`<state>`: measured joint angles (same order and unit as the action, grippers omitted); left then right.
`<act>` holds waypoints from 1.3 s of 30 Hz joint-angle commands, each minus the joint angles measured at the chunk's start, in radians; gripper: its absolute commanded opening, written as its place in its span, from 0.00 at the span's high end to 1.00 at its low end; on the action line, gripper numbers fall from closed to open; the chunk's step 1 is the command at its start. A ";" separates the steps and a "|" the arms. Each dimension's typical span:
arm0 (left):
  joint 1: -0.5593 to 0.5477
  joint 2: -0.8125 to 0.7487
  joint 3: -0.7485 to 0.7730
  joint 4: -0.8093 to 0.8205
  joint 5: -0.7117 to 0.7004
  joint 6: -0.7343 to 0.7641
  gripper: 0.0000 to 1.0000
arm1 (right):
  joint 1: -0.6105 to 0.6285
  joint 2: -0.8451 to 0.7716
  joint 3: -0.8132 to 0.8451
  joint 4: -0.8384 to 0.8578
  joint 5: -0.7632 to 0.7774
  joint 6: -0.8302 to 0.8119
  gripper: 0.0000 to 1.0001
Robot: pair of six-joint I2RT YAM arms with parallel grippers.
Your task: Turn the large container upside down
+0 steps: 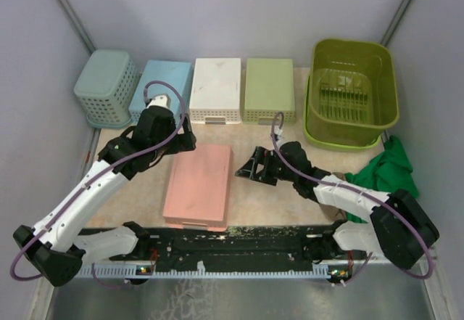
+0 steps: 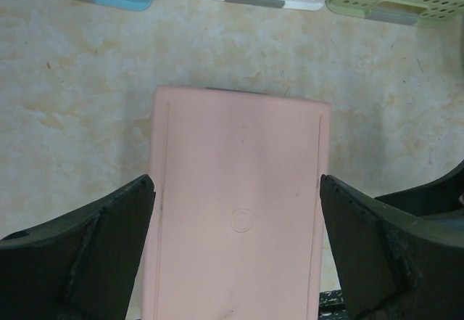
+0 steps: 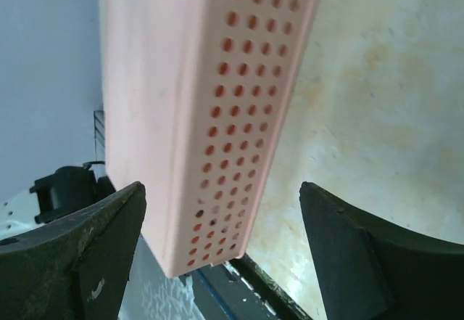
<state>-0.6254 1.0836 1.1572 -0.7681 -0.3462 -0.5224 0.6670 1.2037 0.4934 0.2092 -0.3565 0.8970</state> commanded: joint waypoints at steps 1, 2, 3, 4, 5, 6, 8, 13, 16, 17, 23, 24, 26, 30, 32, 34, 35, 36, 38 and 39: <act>0.006 0.007 0.069 0.046 -0.007 0.032 0.00 | 0.012 0.029 -0.049 0.140 0.057 0.102 0.21; 0.006 0.007 0.076 0.052 -0.005 0.035 0.00 | 0.031 0.061 -0.039 0.180 0.053 0.108 0.27; 0.006 0.007 0.083 0.055 -0.005 0.035 0.00 | 0.056 0.100 -0.013 0.205 0.055 0.109 0.34; 0.006 0.006 0.086 0.058 -0.002 0.036 0.00 | 0.087 0.144 0.023 0.220 0.067 0.110 0.46; 0.007 0.003 0.088 0.071 0.008 0.044 0.00 | 0.122 0.201 0.061 0.239 0.079 0.114 0.54; 0.006 0.003 0.091 0.083 0.021 0.055 0.00 | 0.154 0.261 0.110 0.281 0.078 0.124 0.67; 0.007 0.018 0.123 0.088 0.040 0.070 0.00 | 0.207 0.411 0.218 0.392 0.041 0.167 0.82; 0.006 0.043 0.224 0.055 0.032 0.083 0.00 | 0.253 0.779 0.556 0.615 -0.105 0.313 0.93; 0.006 0.028 0.222 0.058 0.019 0.090 0.00 | 0.224 0.826 0.592 0.646 -0.097 0.347 0.94; 0.006 0.028 0.219 0.050 0.016 0.095 0.00 | 0.204 0.803 0.555 0.664 -0.081 0.349 0.94; 0.006 0.074 0.175 -0.040 0.076 0.139 0.00 | 0.029 0.573 0.229 0.630 -0.030 0.282 0.94; 0.005 0.088 0.151 -0.063 0.101 0.136 0.00 | 0.000 0.517 0.166 0.595 -0.018 0.261 0.94; 0.005 0.100 0.089 -0.083 0.154 0.099 0.00 | -0.062 0.363 0.057 0.475 0.010 0.196 0.94; 0.000 0.126 -0.083 -0.048 0.312 -0.039 0.00 | -0.093 0.065 -0.011 0.085 0.180 0.024 0.93; -0.001 0.150 -0.143 -0.028 0.364 -0.115 0.00 | -0.097 -0.053 -0.020 -0.037 0.275 -0.030 0.93; -0.002 0.157 -0.196 0.001 0.374 -0.164 0.00 | -0.102 -0.153 -0.019 -0.119 0.343 -0.066 0.93; -0.001 0.159 -0.219 0.014 0.357 -0.187 0.00 | -0.104 -0.184 -0.018 -0.146 0.370 -0.078 0.93; -0.001 0.162 -0.237 0.007 0.336 -0.213 0.00 | -0.106 -0.206 -0.017 -0.163 0.392 -0.086 0.93; 0.006 0.172 -0.258 -0.044 0.290 -0.244 0.00 | -0.107 -0.233 -0.007 -0.188 0.417 -0.100 0.93; 0.012 0.176 -0.263 -0.077 0.262 -0.249 0.00 | -0.108 -0.239 0.000 -0.195 0.423 -0.106 0.93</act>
<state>-0.6254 1.2613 0.9100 -0.7921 -0.0410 -0.6655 0.5663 0.9936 0.4698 0.1558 -0.0525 0.8791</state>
